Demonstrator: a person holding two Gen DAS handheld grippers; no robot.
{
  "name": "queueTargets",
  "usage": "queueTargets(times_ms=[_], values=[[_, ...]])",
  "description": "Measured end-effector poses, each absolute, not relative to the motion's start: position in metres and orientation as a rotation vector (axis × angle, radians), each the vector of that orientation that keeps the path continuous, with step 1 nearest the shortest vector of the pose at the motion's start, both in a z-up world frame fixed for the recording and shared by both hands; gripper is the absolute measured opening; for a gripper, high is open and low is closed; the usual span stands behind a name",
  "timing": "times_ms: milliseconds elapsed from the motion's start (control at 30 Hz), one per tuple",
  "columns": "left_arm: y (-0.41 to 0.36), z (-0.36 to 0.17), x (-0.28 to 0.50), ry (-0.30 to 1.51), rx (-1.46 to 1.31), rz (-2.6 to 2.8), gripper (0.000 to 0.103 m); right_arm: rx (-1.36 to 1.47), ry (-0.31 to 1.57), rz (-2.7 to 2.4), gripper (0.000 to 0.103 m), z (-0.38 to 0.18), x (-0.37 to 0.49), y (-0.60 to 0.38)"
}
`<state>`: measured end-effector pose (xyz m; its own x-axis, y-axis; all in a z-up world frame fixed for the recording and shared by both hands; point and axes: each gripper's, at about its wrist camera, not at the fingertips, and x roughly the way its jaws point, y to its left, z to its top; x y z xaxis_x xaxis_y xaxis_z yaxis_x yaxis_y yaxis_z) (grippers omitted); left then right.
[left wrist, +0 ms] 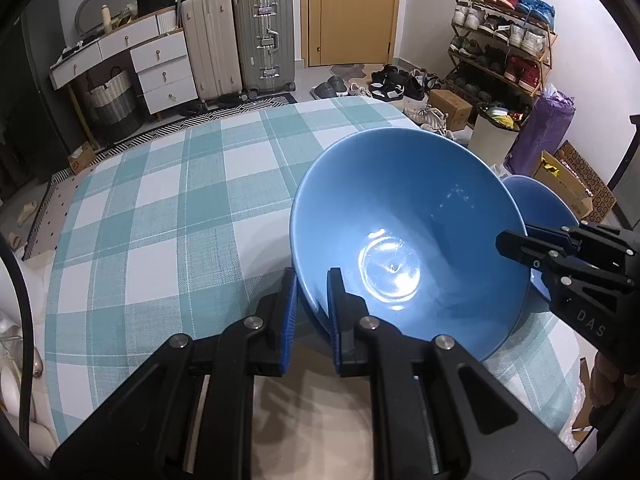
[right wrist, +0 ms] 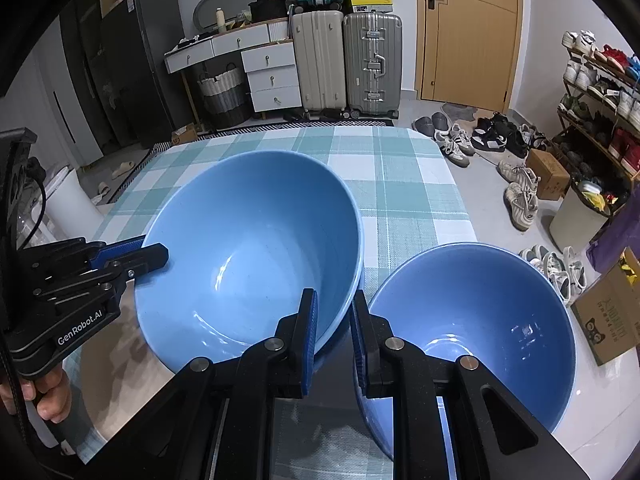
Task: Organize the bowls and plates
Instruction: 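Lower the held blue bowl into the other blue bowl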
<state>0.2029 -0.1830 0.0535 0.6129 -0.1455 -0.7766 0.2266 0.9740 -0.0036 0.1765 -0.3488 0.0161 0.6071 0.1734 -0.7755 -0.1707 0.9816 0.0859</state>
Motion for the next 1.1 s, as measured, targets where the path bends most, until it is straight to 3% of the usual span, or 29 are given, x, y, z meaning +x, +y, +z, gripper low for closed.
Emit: queueTargets(times_ms=[1100], values=[[-0.187, 0.032, 0.206, 0.9, 0.139, -0.198, 0.012, -0.07, 0.898, 0.165, 0.017, 0.001, 0.177, -0.338]])
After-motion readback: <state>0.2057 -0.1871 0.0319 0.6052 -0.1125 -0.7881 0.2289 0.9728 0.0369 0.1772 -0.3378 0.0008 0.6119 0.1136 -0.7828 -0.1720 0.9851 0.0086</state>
